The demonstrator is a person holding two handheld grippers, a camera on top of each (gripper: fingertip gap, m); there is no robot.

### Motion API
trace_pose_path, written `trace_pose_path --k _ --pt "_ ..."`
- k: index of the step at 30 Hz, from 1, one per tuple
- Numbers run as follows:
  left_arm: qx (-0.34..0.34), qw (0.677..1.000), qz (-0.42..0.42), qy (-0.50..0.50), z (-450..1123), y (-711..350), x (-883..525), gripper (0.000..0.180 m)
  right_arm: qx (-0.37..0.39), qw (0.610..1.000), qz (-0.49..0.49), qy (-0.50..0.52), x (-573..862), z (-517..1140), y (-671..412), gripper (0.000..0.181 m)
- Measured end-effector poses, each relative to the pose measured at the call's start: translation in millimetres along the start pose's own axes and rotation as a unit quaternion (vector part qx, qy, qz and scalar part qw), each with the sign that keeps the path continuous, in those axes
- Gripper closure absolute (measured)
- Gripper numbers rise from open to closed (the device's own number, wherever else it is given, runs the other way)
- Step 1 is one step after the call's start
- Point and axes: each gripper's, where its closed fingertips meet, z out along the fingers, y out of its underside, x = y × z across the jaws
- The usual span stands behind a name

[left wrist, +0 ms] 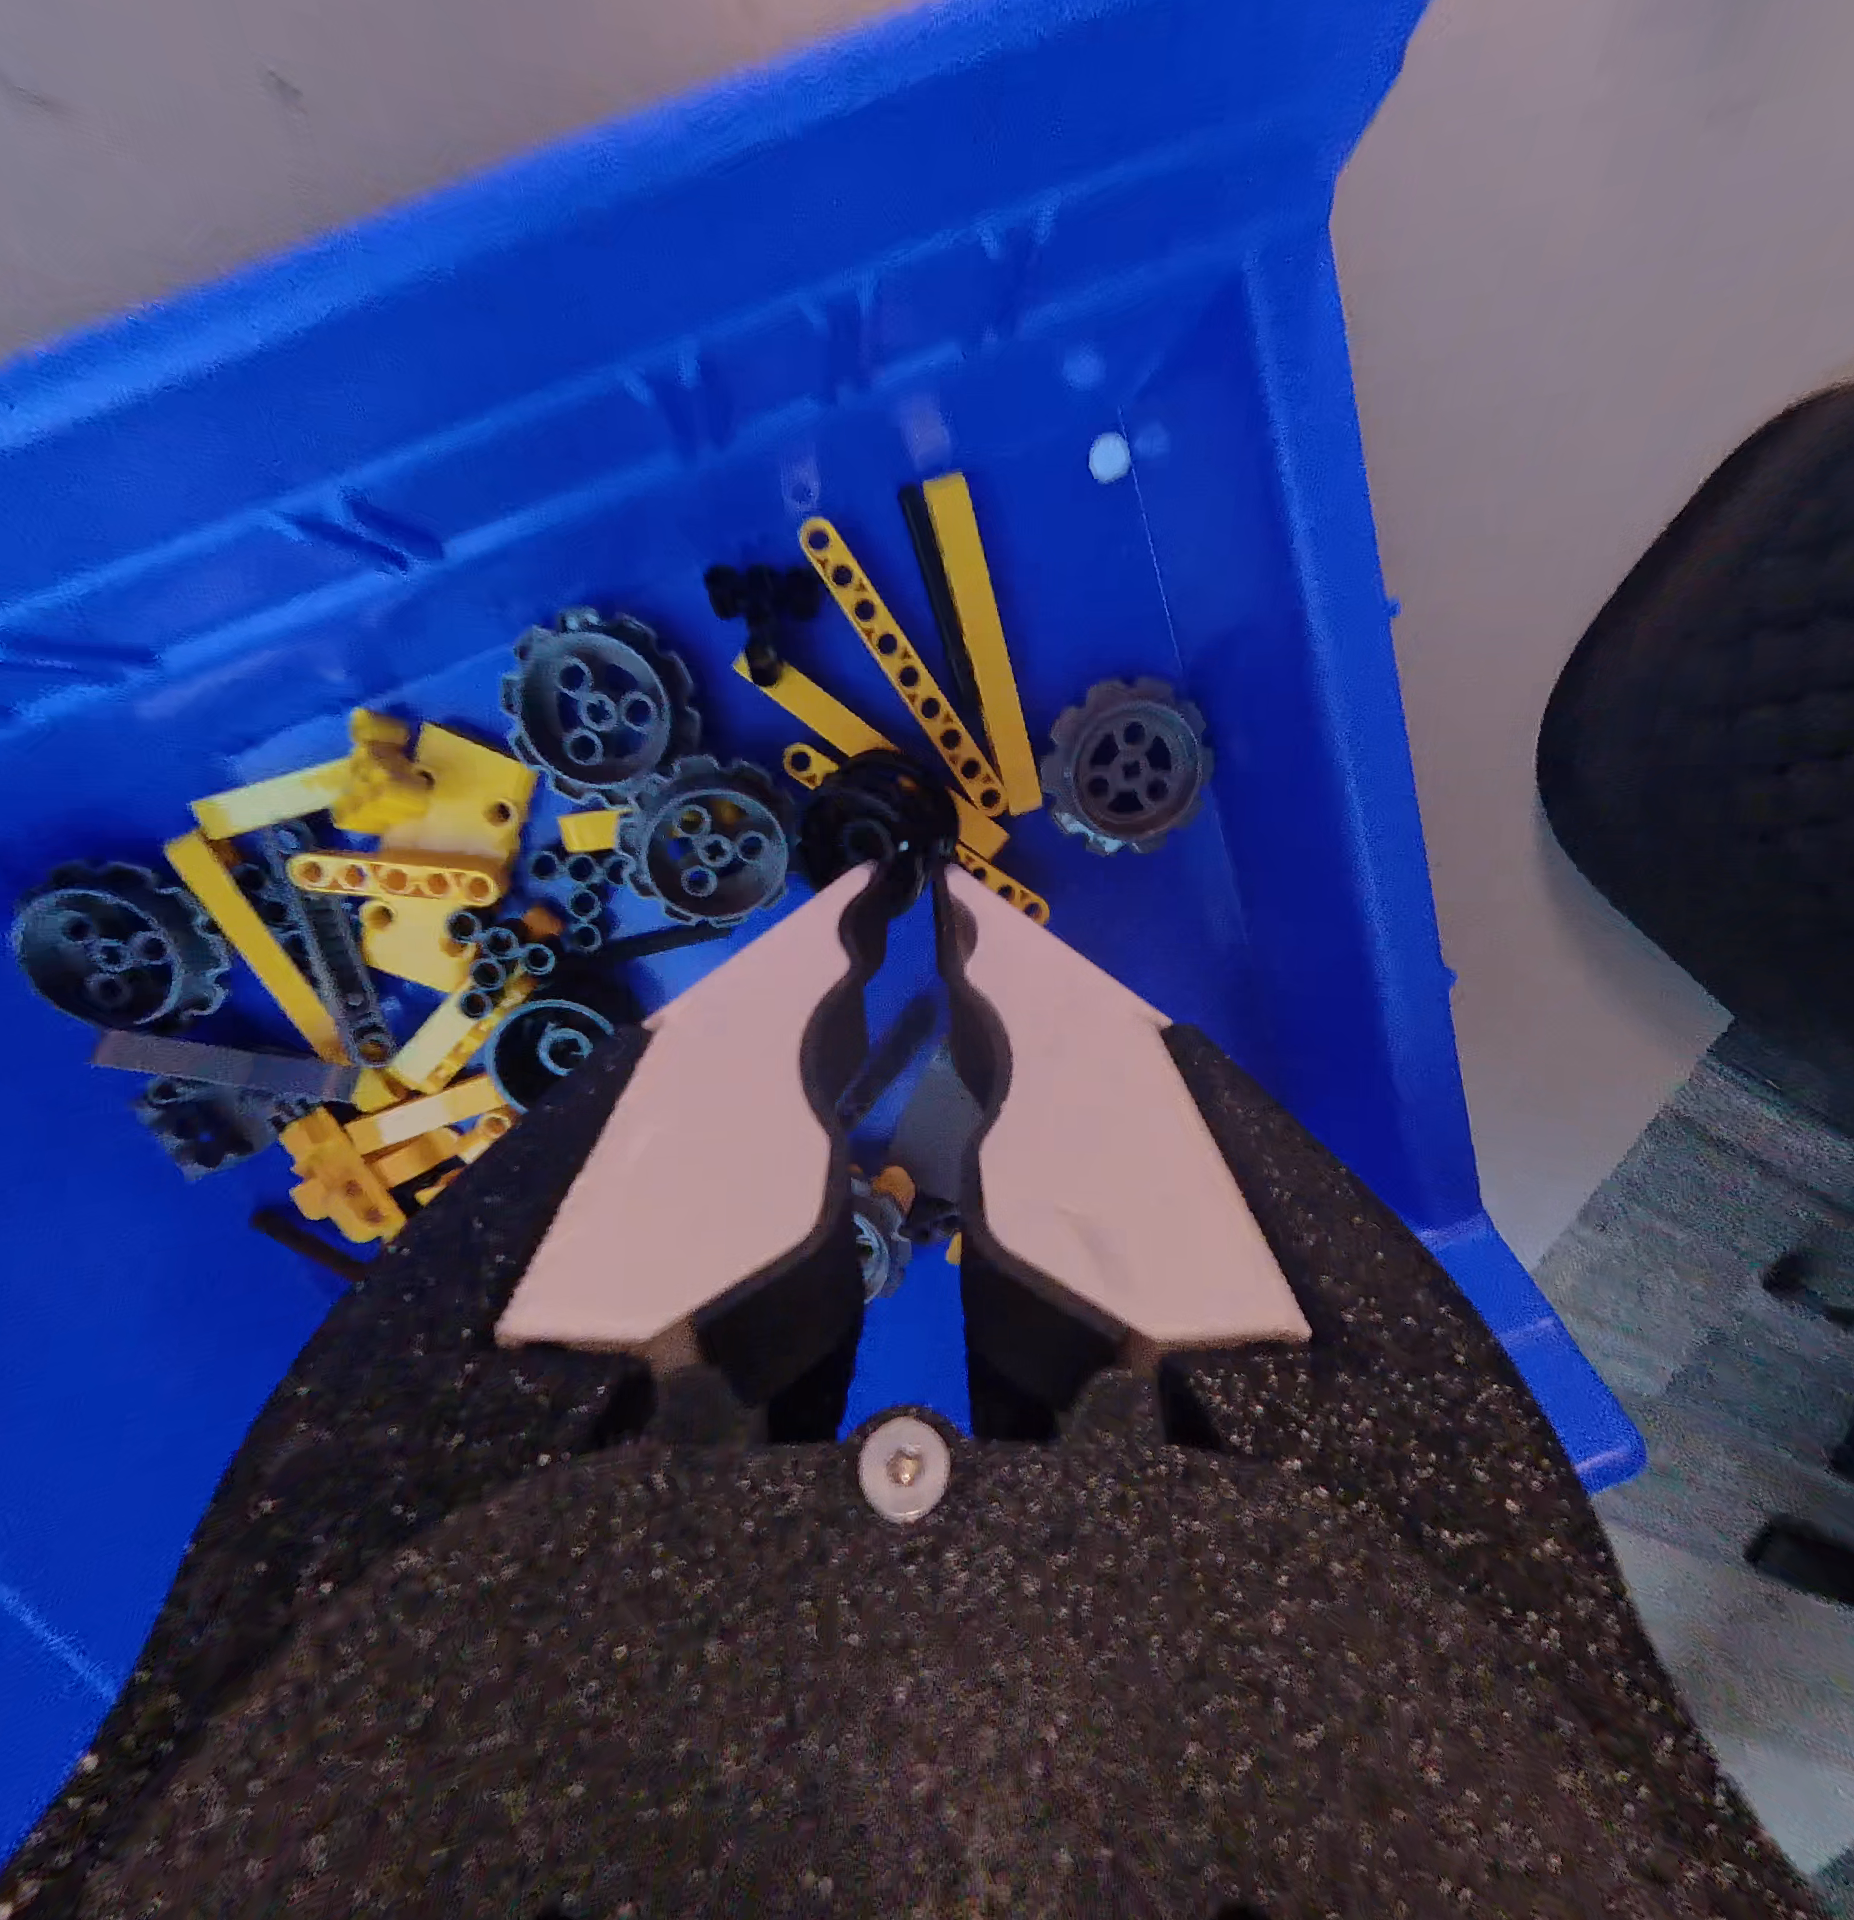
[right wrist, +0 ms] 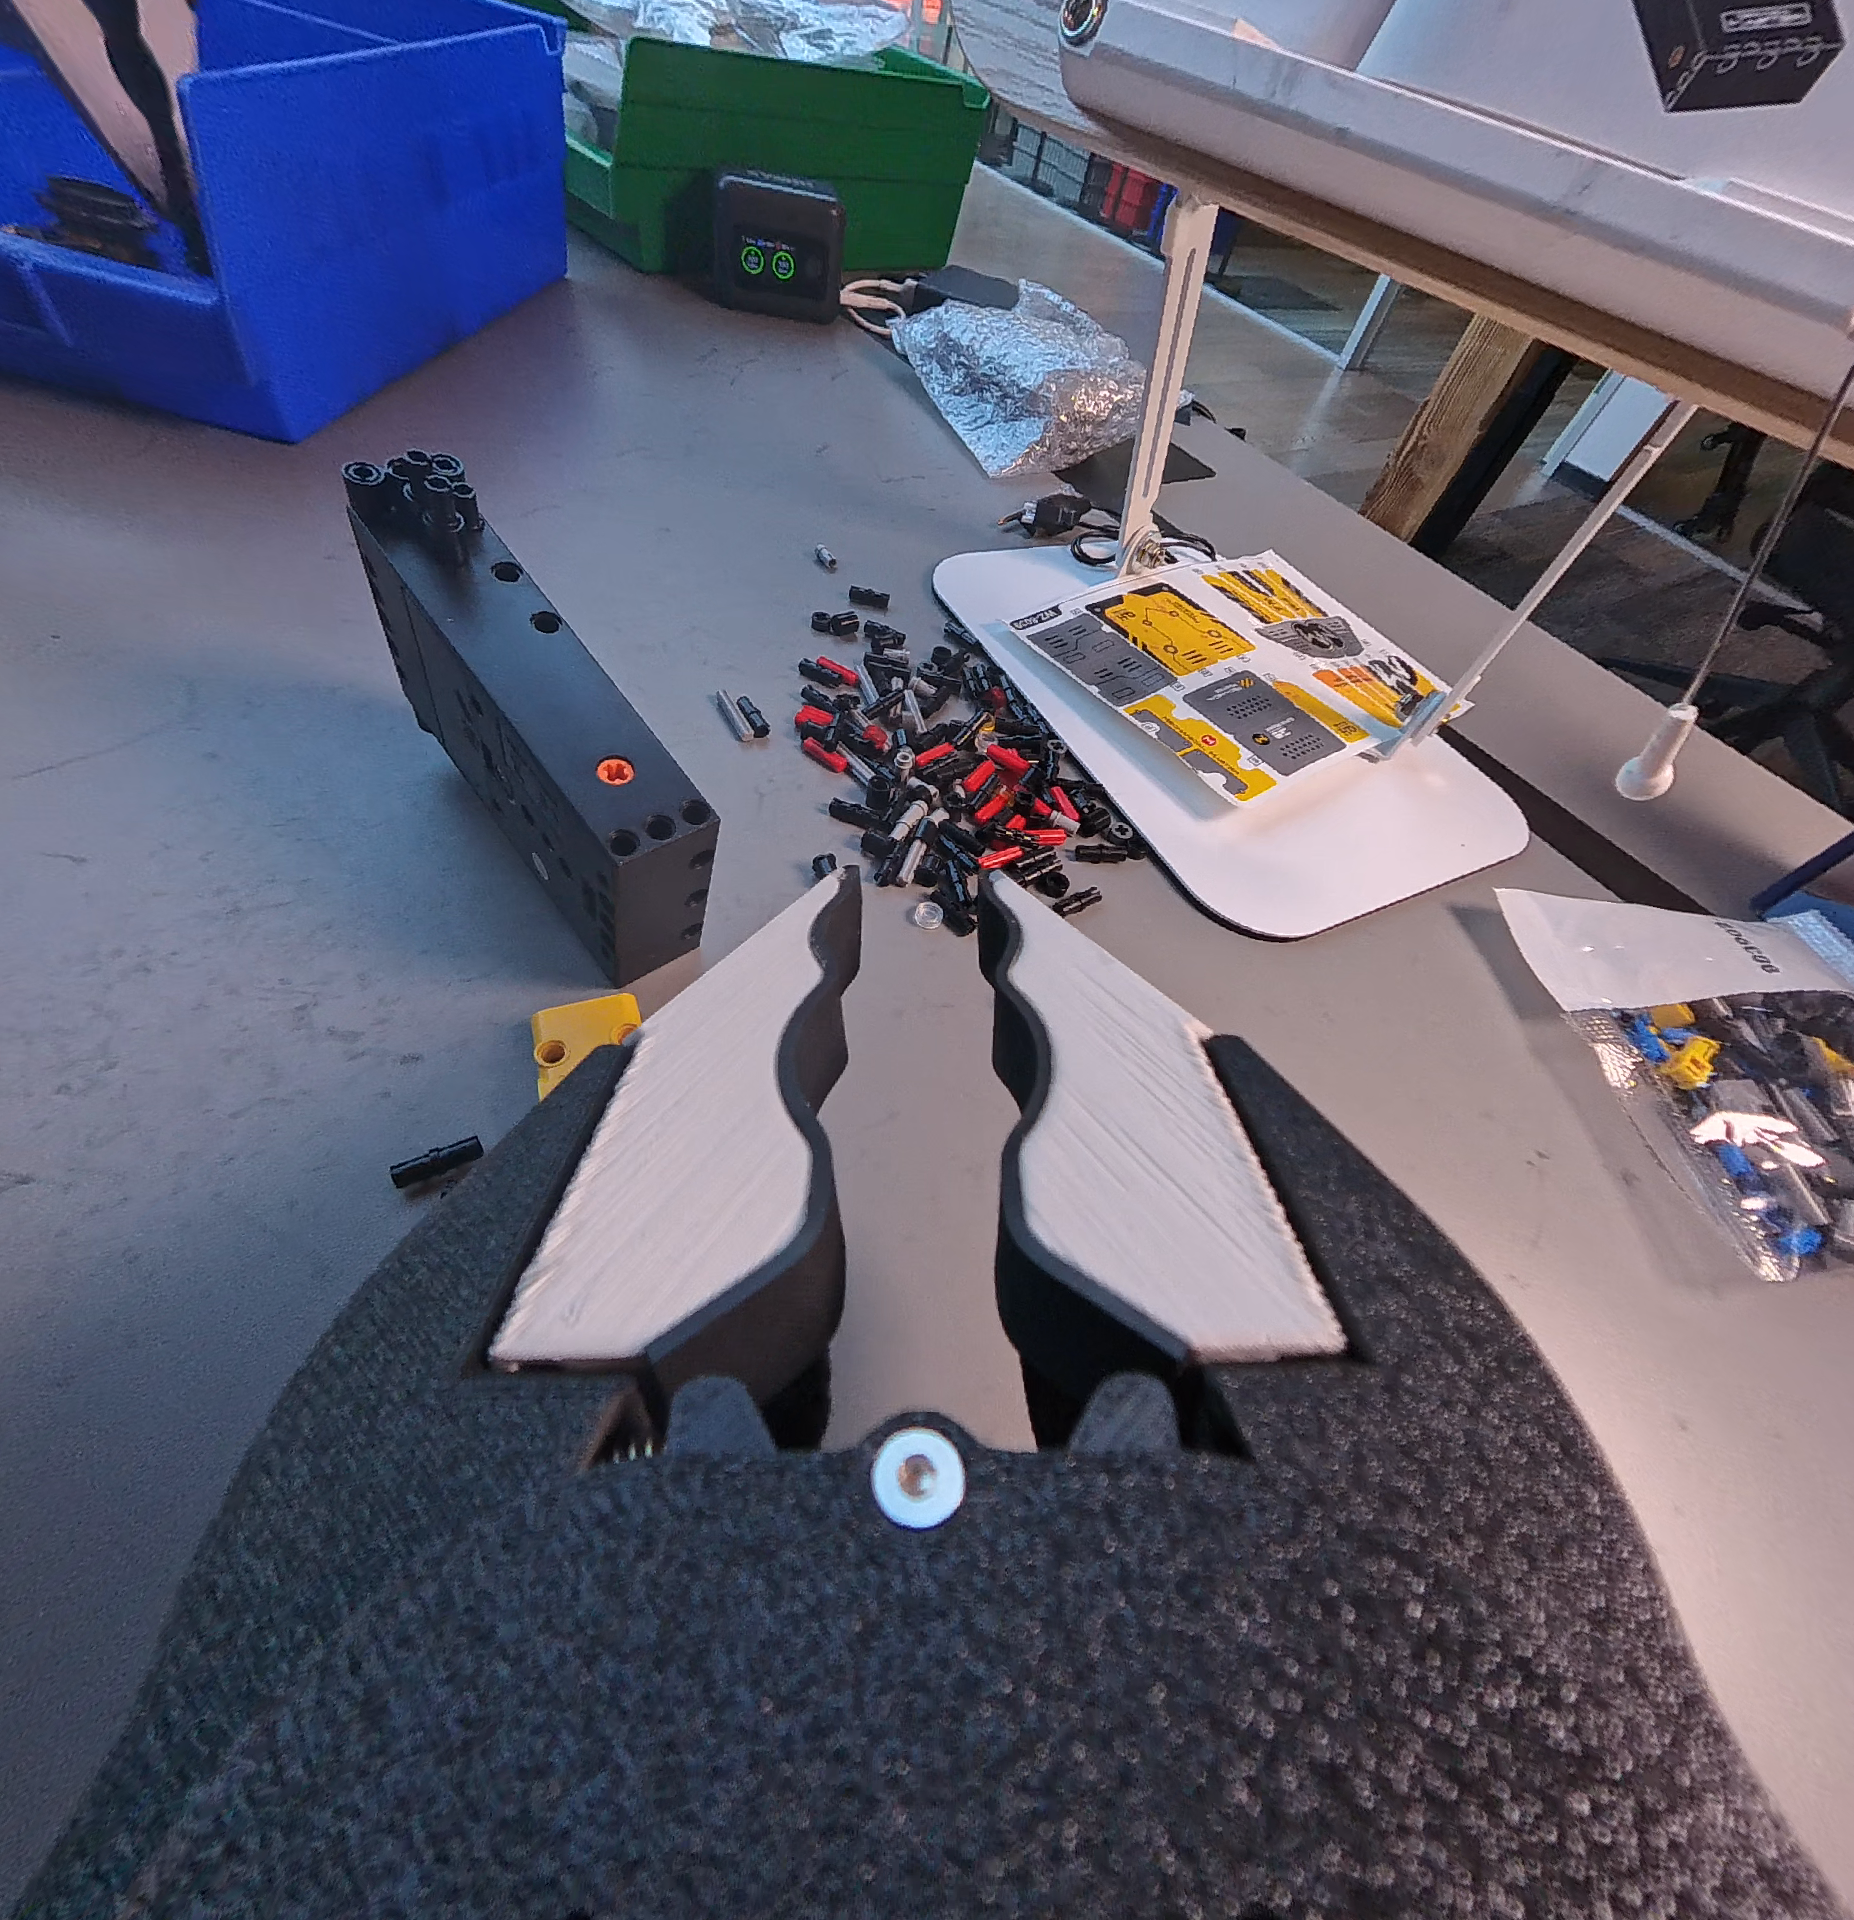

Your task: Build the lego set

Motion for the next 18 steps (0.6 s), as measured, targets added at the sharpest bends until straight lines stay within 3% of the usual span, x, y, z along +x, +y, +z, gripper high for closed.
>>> trace_pose_path --k 5,10,18 --pt "0.049 0.99 -0.052 -0.122 -33 -2 -51 0.152 0.001 1.0 -0.002 -0.002 -1 0 0 0.16" --pt "0.01 0.955 -0.159 -0.25 -71 46 -117 0.15 0.003 1.0 -0.009 -0.006 -4 0 0 0.161" --pt "-0.043 0.951 -0.204 -0.227 -48 70 -143 0.152 -0.007 1.0 -0.007 -0.003 -2 2 2 0.161"
